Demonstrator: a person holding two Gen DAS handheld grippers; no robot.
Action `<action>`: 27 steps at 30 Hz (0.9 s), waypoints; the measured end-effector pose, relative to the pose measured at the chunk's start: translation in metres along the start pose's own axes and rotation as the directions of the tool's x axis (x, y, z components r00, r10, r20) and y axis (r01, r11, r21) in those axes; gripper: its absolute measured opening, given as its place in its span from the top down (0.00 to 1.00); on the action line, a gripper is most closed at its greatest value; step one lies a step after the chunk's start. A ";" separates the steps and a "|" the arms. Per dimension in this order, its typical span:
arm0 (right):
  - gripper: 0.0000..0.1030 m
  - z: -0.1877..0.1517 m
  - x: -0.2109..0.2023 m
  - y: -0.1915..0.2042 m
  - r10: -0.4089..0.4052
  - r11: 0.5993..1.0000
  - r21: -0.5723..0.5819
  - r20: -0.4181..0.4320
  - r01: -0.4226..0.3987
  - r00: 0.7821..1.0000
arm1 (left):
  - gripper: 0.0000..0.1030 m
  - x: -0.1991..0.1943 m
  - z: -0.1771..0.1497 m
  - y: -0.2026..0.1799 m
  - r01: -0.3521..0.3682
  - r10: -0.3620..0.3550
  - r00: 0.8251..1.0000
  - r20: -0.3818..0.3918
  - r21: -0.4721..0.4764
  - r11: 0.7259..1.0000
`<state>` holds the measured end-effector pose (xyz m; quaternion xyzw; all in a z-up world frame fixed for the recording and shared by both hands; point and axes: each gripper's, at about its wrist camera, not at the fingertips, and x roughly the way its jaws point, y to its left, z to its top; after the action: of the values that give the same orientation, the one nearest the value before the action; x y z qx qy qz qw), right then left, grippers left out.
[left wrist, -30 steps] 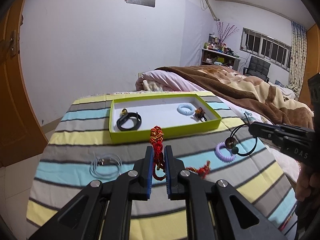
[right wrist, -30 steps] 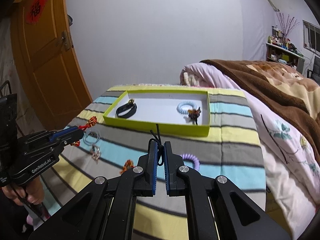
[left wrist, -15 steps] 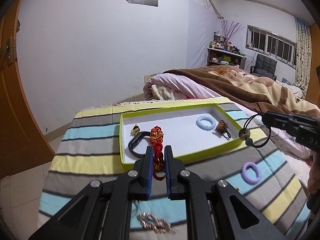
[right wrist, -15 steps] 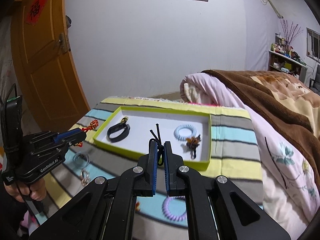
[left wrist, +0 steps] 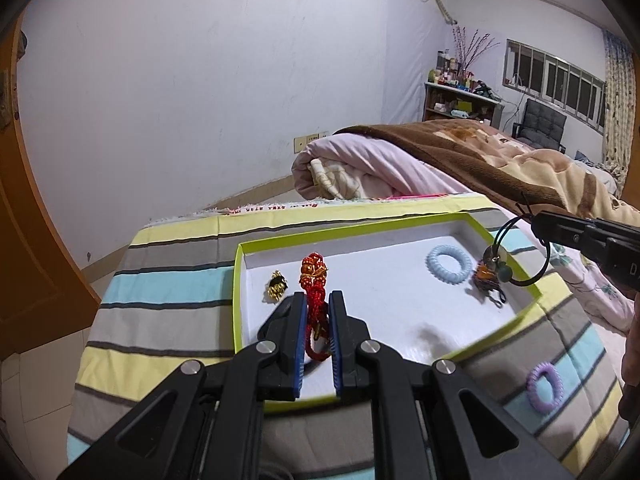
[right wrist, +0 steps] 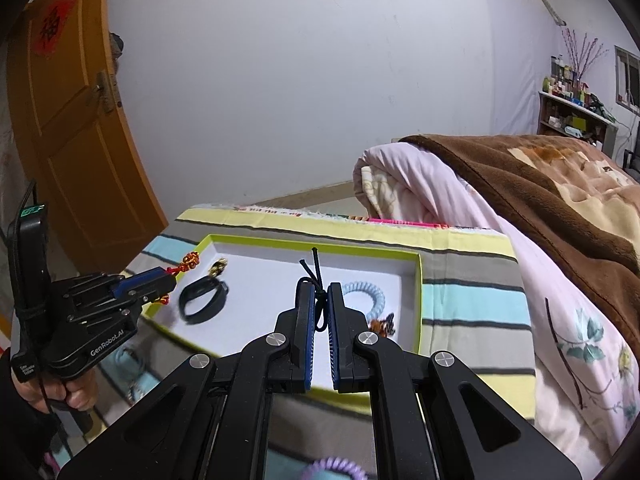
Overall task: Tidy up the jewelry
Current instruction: 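Carry the red tassel and black hair tie with both tools into the box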
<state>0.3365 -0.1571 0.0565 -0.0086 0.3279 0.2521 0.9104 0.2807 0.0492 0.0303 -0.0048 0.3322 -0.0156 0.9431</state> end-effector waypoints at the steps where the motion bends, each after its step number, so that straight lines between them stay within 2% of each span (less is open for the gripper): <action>1: 0.94 0.001 0.005 -0.002 0.002 1.000 0.005 -0.004 -0.002 1.000 | 0.89 0.004 0.002 0.002 -0.002 0.002 1.000 -0.005 -0.004 1.000; 8: 0.94 0.008 0.040 -0.020 0.013 0.999 0.041 -0.048 -0.011 0.999 | 0.89 0.033 0.014 0.009 -0.019 0.018 0.999 -0.045 -0.013 1.000; 15: 0.94 0.007 0.072 -0.041 -0.030 0.997 0.074 -0.102 0.038 0.994 | 0.89 0.059 0.020 0.010 -0.039 0.037 0.994 -0.100 -0.020 0.999; 21: 0.94 0.001 0.085 -0.052 -0.046 0.995 0.084 -0.145 0.059 0.988 | 0.89 0.078 0.018 0.011 -0.055 0.049 0.985 -0.164 -0.029 0.998; 24: 0.94 -0.001 0.087 -0.053 -0.060 0.994 0.078 -0.160 0.073 0.985 | 0.89 0.081 0.019 0.013 -0.058 0.050 0.984 -0.170 -0.042 0.997; 27: 0.87 -0.001 0.084 -0.055 -0.078 0.993 0.073 -0.156 0.090 0.985 | 0.89 0.083 0.020 0.015 -0.047 0.036 0.983 -0.179 -0.056 0.997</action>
<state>0.4169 -0.1673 -0.0035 -0.0055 0.4059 0.1987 0.8920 0.3586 0.0615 -0.0062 -0.0250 0.4154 0.0138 0.9092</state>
